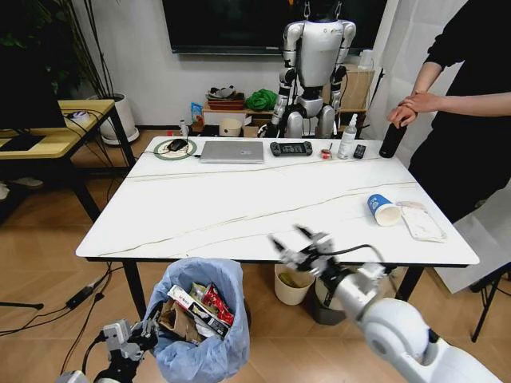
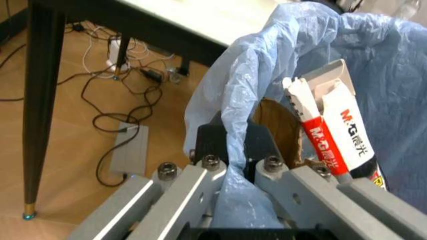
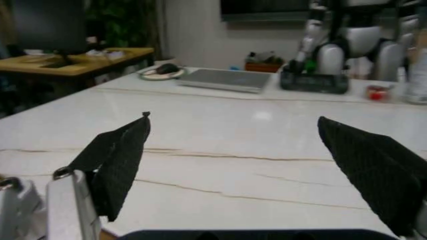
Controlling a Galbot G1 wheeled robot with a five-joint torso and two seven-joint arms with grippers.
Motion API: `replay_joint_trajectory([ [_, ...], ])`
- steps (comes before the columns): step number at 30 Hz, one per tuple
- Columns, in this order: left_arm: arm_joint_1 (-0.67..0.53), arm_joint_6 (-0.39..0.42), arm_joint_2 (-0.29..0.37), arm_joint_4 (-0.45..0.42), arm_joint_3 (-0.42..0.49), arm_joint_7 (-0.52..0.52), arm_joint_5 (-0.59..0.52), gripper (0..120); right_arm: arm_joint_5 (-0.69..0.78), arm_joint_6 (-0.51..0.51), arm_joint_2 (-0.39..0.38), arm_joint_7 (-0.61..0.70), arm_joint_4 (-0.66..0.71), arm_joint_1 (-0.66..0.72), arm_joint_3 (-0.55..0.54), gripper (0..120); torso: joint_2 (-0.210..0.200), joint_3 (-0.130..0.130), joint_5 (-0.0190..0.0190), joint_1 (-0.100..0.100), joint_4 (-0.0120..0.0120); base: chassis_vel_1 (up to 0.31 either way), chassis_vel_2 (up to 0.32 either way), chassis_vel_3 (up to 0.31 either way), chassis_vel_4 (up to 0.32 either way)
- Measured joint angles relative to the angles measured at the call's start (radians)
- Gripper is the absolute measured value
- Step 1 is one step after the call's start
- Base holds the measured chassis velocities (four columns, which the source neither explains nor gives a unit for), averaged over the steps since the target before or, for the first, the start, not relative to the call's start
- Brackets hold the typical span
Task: Pick up the trash bin and place the trash from the table into it.
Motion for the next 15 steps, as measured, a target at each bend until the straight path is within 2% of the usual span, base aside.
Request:
replay_joint_trajectory([
  [3,0.002,-0.009,0.03,0.011,0.0,0.007,0.004,0,-0.045,0.036,0.039,-0.008,-0.002,-0.091,0.124,100,0.0,0.0,0.0001,0.0,-0.0002,0.0,0.0,0.0,0.0],
  [5,0.002,-0.011,0.039,0.014,0.0,0.009,0.003,0,-0.065,0.05,0.055,-0.015,-0.005,-0.118,0.158,100,0.0,0.0,0.0,0.0,-0.0002,0.0,0.0,0.0,0.0],
  [8,0.004,-0.021,0.073,0.036,-0.001,0.017,0.003,0,-0.124,0.123,0.141,-0.042,-0.014,-0.222,0.256,100,0.0,0.0,-0.0001,0.0,-0.0004,0.0,0.0,0.0,0.0],
  [9,0.004,-0.021,0.073,0.036,-0.001,0.017,0.003,0,-0.124,0.123,0.141,-0.042,-0.014,-0.222,0.256,100,0.0,0.0,-0.0001,0.0,-0.0004,0.0,0.0,0.0,0.0],
  [12,0.015,-0.029,0.118,0.059,0.003,0.025,-0.017,0,-0.202,0.232,0.313,-0.107,-0.046,-0.305,0.346,100,0.0,0.0,0.0002,0.0,-0.0003,0.0,0.0,0.0,0.0],
  [13,0.017,-0.032,0.129,0.063,0.003,0.026,-0.022,0,-0.22,0.269,0.351,-0.137,-0.059,-0.319,0.365,100,0.0,0.0,-0.0001,0.0,-0.0004,0.0,0.0,0.0,0.0],
  [15,0.018,-0.033,0.135,0.065,0.003,0.027,-0.027,0,-0.236,0.293,0.38,-0.157,-0.068,-0.33,0.378,100,0.0,0.0,-0.0003,0.0,-0.0004,0.0,0.0,0.0,0.0],
])
